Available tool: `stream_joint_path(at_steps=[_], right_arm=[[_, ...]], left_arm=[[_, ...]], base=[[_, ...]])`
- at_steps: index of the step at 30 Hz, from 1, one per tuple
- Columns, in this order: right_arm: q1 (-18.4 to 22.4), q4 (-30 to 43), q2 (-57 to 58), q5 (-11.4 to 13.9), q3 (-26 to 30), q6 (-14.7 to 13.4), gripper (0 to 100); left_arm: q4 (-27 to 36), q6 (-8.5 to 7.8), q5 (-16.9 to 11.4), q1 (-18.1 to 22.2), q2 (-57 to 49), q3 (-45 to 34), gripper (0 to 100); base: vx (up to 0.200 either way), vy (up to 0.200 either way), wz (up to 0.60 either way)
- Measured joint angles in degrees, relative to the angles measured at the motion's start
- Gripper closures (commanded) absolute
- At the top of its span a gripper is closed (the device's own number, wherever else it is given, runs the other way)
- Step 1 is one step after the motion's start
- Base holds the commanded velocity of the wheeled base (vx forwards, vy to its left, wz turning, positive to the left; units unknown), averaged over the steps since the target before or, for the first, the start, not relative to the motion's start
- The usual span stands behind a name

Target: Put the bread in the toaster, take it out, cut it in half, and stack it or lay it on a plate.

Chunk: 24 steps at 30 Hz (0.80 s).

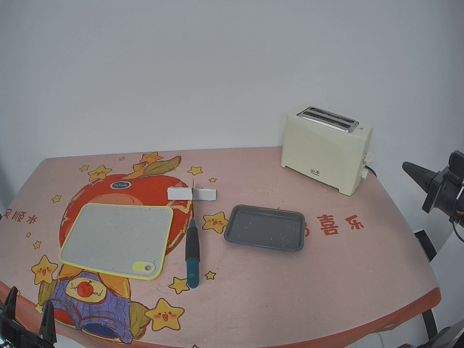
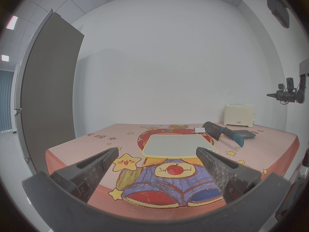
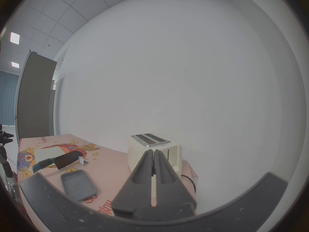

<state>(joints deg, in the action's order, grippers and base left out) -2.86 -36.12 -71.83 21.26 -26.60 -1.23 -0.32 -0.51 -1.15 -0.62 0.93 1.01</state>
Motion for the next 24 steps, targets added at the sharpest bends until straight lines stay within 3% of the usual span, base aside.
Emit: stream_joint_path(at_steps=[6, 24], right_arm=[[-0.9, 9.9, 6.0, -0.2, -3.5, 0.1, 100], [-4.6, 9.5, 9.6, -0.3, -2.6, 1.0, 100]], left_arm=[[0.0, -0.02, 0.0, 0.0, 0.0, 0.0, 0], [0.0, -0.02, 0.0, 0.0, 0.0, 0.0, 0]], base=[[0.000, 0.000, 0.00], [0.000, 0.000, 0.00]])
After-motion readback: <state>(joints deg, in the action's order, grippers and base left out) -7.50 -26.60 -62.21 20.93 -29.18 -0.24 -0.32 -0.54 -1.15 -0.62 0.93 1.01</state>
